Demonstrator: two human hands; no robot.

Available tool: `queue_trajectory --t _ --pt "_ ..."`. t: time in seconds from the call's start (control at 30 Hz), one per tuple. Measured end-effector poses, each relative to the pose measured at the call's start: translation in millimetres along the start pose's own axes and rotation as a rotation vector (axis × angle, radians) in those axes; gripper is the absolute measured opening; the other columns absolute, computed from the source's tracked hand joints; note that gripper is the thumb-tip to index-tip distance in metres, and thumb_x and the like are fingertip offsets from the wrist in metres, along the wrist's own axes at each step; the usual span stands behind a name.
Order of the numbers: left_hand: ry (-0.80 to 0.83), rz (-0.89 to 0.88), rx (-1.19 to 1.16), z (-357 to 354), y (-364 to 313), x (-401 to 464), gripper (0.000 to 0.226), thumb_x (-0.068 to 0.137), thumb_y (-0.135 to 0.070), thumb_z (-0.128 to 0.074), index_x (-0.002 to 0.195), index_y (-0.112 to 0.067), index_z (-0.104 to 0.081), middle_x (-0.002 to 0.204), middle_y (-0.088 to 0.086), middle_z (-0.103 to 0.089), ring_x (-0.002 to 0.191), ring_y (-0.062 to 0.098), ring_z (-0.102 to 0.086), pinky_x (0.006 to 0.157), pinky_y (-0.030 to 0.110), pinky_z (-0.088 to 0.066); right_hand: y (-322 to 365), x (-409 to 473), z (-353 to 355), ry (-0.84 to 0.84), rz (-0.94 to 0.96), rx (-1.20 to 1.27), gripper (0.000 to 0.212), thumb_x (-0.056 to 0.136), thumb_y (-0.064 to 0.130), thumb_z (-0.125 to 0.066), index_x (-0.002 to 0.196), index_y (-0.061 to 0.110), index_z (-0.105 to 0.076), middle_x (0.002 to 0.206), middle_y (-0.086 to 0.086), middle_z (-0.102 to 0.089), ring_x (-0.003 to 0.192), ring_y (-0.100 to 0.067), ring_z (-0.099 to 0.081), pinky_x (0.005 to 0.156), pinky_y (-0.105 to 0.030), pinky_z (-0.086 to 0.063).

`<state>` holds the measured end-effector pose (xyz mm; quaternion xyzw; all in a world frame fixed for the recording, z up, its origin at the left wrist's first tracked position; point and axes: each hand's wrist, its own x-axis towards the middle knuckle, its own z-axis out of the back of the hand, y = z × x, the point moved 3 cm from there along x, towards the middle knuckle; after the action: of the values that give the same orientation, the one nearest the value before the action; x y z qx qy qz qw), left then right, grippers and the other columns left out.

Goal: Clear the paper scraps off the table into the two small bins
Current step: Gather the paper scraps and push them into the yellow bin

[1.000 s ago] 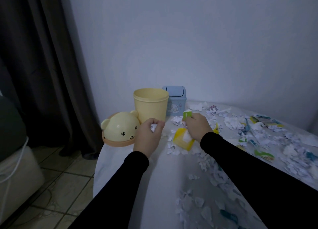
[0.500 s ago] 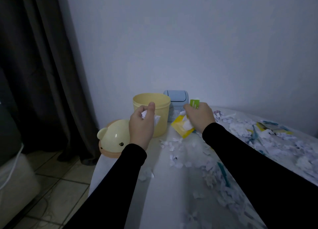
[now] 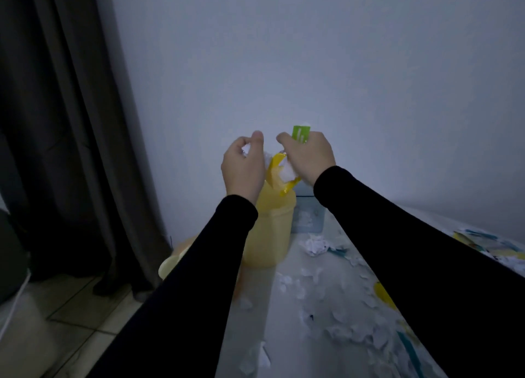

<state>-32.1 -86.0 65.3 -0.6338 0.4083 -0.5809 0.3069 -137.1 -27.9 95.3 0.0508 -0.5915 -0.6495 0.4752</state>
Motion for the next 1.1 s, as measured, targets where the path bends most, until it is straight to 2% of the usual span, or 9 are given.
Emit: queue_trajectory --t 0.2,0.27,0.33,0.43,0.57,0.67,0.83,0.97,1.1 --pt "0.09 0.075 0.136 -2.3 31.1 30.2 0.044 0.091 -0.044 -0.047 0.08 -0.003 -0.06 0.073 0.003 -0.06 0.081 0.028 -0.059 0.079 0.039 -0.05 -22.7 15.8 -36.3 -0.014 -0.087 0.138 0.052 0.096 0.052 -0.034 0.058 0.016 -0.041 0.062 0.003 -0.046 0.055 -0.014 -0.042 0.051 -0.016 -0.036" --pt "0.126 0.082 0.173 -4.3 36.4 30.3 0.041 0.092 -0.043 -0.046 0.075 -0.007 -0.058 0.072 -0.001 -0.059 0.084 0.027 -0.058 0.08 0.038 -0.048 -39.3 16.4 -47.5 -0.01 -0.138 0.165 0.052 0.096 0.053 -0.03 0.066 0.016 -0.051 0.075 0.0 -0.056 0.069 -0.017 -0.051 0.068 -0.024 -0.04" --pt "0.143 0.085 0.211 -6.8 38.0 27.6 0.031 0.094 -0.039 -0.045 0.073 -0.018 -0.053 0.075 -0.006 -0.055 0.086 0.021 -0.054 0.079 0.03 -0.043 -50.1 15.4 -54.5 -0.005 -0.175 0.191 0.051 0.096 0.05 -0.03 0.067 0.016 -0.054 0.08 -0.002 -0.059 0.075 -0.021 -0.052 0.074 -0.029 -0.039" --pt "0.179 0.057 0.299 -8.4 41.1 30.9 0.029 0.093 -0.036 -0.045 0.089 -0.011 -0.059 0.094 0.002 -0.062 0.092 0.021 -0.055 0.082 0.029 -0.043 -53.3 13.7 -58.0 0.014 -0.138 0.187 0.05 0.097 0.043 -0.03 0.063 0.013 -0.048 0.068 -0.001 -0.053 0.064 -0.019 -0.047 0.064 -0.029 -0.037" --pt "0.216 0.038 0.37 -1.6 41.7 38.3 0.029 0.092 -0.023 -0.041 0.081 -0.001 -0.057 0.081 0.011 -0.058 0.08 0.028 -0.052 0.073 0.036 -0.042 -53.3 12.1 -58.4 0.124 -0.116 0.158 0.043 0.098 0.035 -0.031 0.067 0.01 -0.047 0.067 -0.004 -0.049 0.057 -0.02 -0.042 0.05 -0.019 -0.038" --pt "0.254 0.041 0.434 3.2 47.4 33.0 0.03 0.094 -0.024 -0.041 0.096 -0.002 -0.061 0.094 0.009 -0.06 0.087 0.025 -0.053 0.072 0.03 -0.038 -53.4 10.8 -58.6 0.235 -0.119 0.163 0.045 0.097 0.032 -0.033 0.061 0.012 -0.05 0.069 -0.006 -0.054 0.066 -0.022 -0.048 0.065 -0.03 -0.039" --pt "0.196 -0.01 0.452 8.3 58.2 20.2 0.019 0.089 -0.025 -0.048 0.093 -0.017 -0.064 0.095 0.001 -0.066 0.087 0.018 -0.058 0.071 0.024 -0.04 -57.1 7.2 -51.5 0.235 0.039 -0.055 0.023 0.095 0.004 -0.04 0.095 0.003 -0.063 0.097 -0.016 -0.06 0.094 -0.029 -0.053 0.078 -0.028 -0.039" --pt "0.154 -0.037 0.496 10.7 56.9 17.8 0.023 0.087 -0.027 -0.052 0.085 -0.011 -0.07 0.082 0.002 -0.067 0.081 0.019 -0.058 0.071 0.024 -0.042 -58.9 -0.5 -56.5 0.237 0.058 0.015 0.029 0.08 0.021 -0.047 0.059 0.005 -0.058 0.055 0.004 -0.055 0.064 -0.017 -0.049 0.052 -0.014 -0.035" --pt "0.146 -0.05 0.452 13.7 56.4 15.4 0.015 0.084 -0.026 -0.058 0.083 -0.014 -0.066 0.075 -0.007 -0.059 0.072 0.009 -0.052 0.057 0.011 -0.037 -60.5 -1.9 -58.1 0.251 0.029 0.018 0.035 0.079 0.018 -0.05 0.045 0.011 -0.053 0.048 -0.006 -0.054 0.056 -0.022 -0.052 0.057 -0.026 -0.041"
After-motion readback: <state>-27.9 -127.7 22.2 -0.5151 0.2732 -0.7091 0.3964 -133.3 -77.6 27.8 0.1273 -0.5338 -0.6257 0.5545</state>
